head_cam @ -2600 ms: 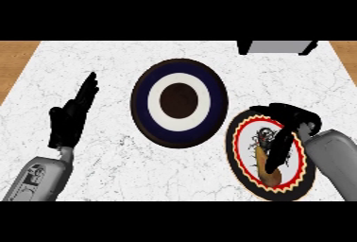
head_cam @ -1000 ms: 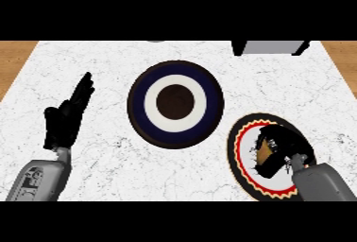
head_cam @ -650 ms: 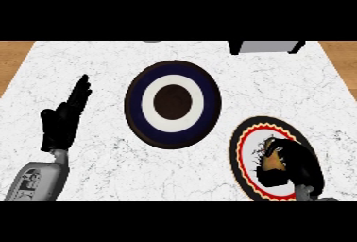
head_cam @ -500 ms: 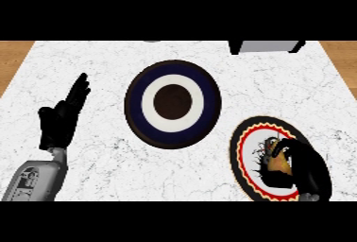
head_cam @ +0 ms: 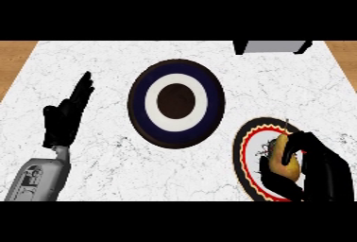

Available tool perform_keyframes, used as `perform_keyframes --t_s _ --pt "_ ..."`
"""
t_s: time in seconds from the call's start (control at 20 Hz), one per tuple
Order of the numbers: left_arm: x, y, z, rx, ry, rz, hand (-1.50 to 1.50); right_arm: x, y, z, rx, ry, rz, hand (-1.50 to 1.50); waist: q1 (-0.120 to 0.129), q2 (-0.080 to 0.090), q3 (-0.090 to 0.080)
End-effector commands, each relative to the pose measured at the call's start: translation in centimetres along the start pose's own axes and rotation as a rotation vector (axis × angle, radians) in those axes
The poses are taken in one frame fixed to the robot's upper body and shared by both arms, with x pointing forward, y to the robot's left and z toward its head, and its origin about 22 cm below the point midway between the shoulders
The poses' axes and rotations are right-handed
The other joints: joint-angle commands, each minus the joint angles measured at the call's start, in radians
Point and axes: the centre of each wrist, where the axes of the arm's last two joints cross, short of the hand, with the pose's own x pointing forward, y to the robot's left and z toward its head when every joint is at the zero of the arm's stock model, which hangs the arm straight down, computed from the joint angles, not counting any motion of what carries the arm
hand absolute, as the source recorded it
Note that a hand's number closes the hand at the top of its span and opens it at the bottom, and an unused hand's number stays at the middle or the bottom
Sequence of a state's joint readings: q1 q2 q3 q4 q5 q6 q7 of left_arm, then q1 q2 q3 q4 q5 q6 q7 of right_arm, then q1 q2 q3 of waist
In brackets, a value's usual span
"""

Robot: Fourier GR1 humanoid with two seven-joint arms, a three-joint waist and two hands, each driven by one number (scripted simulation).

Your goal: Pick the pear from the plate and place it in the plate

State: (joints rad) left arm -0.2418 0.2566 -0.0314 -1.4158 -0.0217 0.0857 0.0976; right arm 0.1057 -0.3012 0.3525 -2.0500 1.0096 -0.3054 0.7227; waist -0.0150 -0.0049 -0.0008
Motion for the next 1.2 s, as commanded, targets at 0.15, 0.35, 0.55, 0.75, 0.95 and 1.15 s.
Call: perform_keyframes --t_s 0.15,0.35,0.55,0.75,0.95,1.15 --pt "0.0 0.5 -0.1 -0.02 -0.007 0.014 0.0 5.3 0.4 -1.5 0.039 -0.093 -0.161 1.5 0.021 0.006 0.001" --pt "2.1 -1.5 -1.0 -0.028 -0.025 0.012 0.0 9.5 0.9 -4.9 0.094 -0.08 -0.198 1.5 0.024 0.006 0.001" --pt "0.4 -0.3 0.3 -0.05 -0.011 0.005 0.0 12.0 7.2 -4.4 0.136 -0.095 -0.2 1.5 0.036 0.007 0.001" --pt "1.5 -0.4 -1.4 -0.019 -0.024 0.013 0.0 12.8 9.1 -9.2 0.153 -0.09 -0.217 1.5 0.031 0.009 0.001" --pt "1.2 -1.7 -1.3 -0.025 -0.029 -0.007 0.0 14.8 11.3 -10.1 0.21 -0.074 -0.056 1.5 0.033 0.01 0.001" --pt "1.5 -0.4 -1.1 -0.04 -0.03 0.007 0.0 14.1 15.0 -11.0 0.26 -0.026 0.037 1.5 0.05 0.014 0.001"
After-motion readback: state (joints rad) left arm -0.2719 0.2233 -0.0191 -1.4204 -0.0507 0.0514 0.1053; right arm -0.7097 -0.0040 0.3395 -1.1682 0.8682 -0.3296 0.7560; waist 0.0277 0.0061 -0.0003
